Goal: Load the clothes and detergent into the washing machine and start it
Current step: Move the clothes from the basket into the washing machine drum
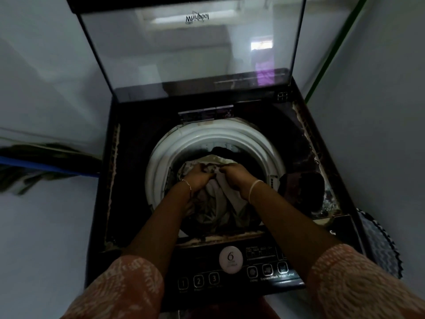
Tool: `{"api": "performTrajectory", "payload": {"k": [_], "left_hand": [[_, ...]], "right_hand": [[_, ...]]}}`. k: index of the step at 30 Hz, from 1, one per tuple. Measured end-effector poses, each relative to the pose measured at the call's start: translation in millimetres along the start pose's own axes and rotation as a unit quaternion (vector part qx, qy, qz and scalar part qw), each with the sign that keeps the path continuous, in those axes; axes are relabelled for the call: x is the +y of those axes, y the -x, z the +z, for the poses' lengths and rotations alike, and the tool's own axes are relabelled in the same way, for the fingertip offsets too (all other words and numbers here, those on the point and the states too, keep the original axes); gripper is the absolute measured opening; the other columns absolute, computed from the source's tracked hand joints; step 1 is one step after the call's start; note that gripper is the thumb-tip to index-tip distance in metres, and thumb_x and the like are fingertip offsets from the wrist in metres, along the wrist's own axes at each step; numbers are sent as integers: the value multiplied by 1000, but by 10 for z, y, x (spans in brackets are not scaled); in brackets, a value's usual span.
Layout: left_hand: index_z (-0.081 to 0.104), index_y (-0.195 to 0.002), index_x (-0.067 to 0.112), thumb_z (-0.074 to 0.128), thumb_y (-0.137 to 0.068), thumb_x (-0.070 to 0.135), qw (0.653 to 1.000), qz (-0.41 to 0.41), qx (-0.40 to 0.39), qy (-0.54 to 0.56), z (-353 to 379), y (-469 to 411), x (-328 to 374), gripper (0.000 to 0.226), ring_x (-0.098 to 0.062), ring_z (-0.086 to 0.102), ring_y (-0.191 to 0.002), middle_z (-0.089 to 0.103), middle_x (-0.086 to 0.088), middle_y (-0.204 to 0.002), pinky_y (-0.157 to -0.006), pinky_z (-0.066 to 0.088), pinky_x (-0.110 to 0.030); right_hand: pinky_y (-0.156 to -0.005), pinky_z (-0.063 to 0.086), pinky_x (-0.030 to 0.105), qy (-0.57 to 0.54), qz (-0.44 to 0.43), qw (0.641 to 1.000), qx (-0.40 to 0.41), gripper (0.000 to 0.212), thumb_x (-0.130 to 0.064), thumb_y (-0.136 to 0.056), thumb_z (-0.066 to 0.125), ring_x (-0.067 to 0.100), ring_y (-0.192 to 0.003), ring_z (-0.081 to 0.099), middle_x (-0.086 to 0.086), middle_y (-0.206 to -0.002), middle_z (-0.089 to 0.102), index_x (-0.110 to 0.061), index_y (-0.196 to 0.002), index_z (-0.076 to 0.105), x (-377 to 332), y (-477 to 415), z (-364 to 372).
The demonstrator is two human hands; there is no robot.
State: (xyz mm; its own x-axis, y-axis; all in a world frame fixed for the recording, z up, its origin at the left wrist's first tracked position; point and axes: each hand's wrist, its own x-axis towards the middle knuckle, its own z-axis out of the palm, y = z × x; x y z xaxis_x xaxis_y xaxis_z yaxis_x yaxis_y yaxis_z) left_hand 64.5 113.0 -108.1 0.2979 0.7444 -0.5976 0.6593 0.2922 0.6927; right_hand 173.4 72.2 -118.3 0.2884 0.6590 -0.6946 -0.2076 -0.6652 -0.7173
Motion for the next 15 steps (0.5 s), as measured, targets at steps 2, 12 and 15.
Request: {"api": "performTrajectory", "payload": {"k": [2,12,15], "left_hand": [[50,-135,5,72,-78,36,999,-1,2,39,-36,72,1,68,-26,52,-123,52,-3,-131,-106,41,-34],[58,-125,5,70,-83,30,993,22,-11,115,-141,349,-35,51,-29,62,-108,63,-9,-119,-95,51,-42],[69,-109,6,73,-67,32,992,24,-15,126,-60,377,-54,49,-32,67,-100,68,-21,-110,-94,52,-46]], "right_hand": [[-99,49,43,-4,-6,1000,-5,31,-3,-91,53,37,-110,60,24,-118,62,6,-120,61,-28,89,15],[-54,50,13,11,-74,997,-1,28,4,-93,50,33,-95,64,27,-114,62,15,-118,58,-134,617,4],[-62,50,16,19,-94,995,25,29,3,-95,49,32,-113,58,24,-122,59,15,-119,56,-88,708,-67]]}}
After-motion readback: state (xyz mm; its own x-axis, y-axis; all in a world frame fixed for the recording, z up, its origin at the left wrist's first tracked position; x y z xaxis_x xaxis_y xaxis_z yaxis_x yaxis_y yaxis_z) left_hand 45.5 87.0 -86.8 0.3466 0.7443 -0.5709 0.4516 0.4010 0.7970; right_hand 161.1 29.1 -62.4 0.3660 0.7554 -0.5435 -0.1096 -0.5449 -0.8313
